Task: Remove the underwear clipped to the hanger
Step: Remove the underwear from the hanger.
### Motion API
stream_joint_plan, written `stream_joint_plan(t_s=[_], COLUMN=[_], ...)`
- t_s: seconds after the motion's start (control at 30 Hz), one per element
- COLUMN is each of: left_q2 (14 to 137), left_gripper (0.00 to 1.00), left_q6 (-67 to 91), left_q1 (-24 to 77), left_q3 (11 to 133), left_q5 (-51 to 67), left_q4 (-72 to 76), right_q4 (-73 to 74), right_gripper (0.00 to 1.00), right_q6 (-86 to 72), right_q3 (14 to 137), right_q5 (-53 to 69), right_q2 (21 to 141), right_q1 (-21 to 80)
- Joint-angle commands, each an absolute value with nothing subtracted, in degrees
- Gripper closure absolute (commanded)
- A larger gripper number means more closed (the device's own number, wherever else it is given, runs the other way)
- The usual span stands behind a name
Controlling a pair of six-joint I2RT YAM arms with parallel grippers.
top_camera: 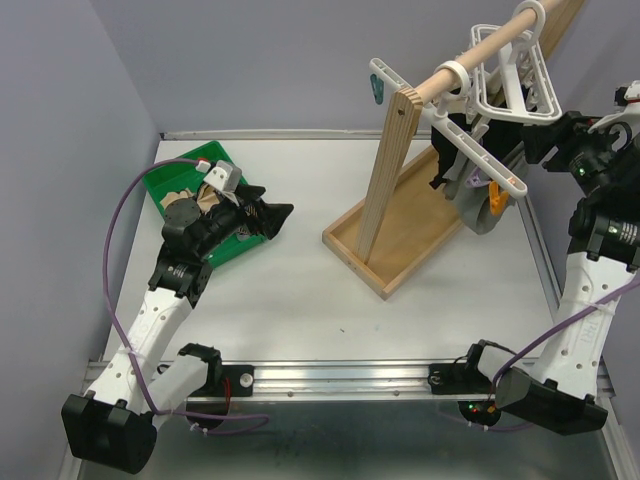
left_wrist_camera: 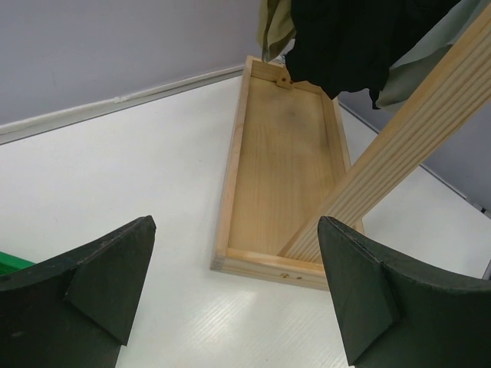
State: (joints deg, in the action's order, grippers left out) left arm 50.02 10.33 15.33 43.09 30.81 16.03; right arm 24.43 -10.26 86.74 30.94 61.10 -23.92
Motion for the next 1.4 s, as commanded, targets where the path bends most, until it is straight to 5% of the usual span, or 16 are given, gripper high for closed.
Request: stream_joint_plan(t_s=[0.0,0.13,0.33,0.47,0.6,0.73,0.87,1.07,1.37], left_q2=[49.48,49.48,49.39,49.48,49.66,49.57,49.57,49.31,49.92], left_gripper=[0.01,0.01,0.01,0.01,0.01,0.01,0.01,0.01,0.01], left_q6=[9.58,9.58,9.58,9.67,9.58,9.58,9.67,9.84,7.82], left_q1=[15.56,15.47,15.56,15.47,15.56,15.56,15.56,16.78,24.60], left_q3=[43.15,43.07,43.07,43.07,42.98,43.07,42.89,42.54,43.33], left_q5=[31.11,31.20,31.20,31.29,31.46,31.64,32.43,37.00,32.62], left_q4=[18.28,18.37,18.37,18.37,18.37,18.28,18.54,20.74,21.53], right_q4=[21.80,21.71,21.62,21.53,21.62,21.62,21.71,21.71,22.85], right_gripper=[0.36,0.43,0.64,0.87,0.95,0.82,0.56,0.36,0.20], right_q6=[-8.70,-8.09,-7.38,-6.86,-6.33,-6.33,-5.80,-5.10,-0.98], right_q3=[90.79,90.35,88.86,88.07,87.63,87.10,85.96,84.20,81.13], right_q5=[29.36,29.18,29.44,29.53,29.71,30.76,31.90,32.43,35.94], right_q2=[60.21,60.12,59.59,59.41,59.15,58.89,58.27,57.39,54.76], right_q1=[-23.91,-23.91,-23.91,-23.91,-23.91,-23.91,-23.91,-23.91,-23.91])
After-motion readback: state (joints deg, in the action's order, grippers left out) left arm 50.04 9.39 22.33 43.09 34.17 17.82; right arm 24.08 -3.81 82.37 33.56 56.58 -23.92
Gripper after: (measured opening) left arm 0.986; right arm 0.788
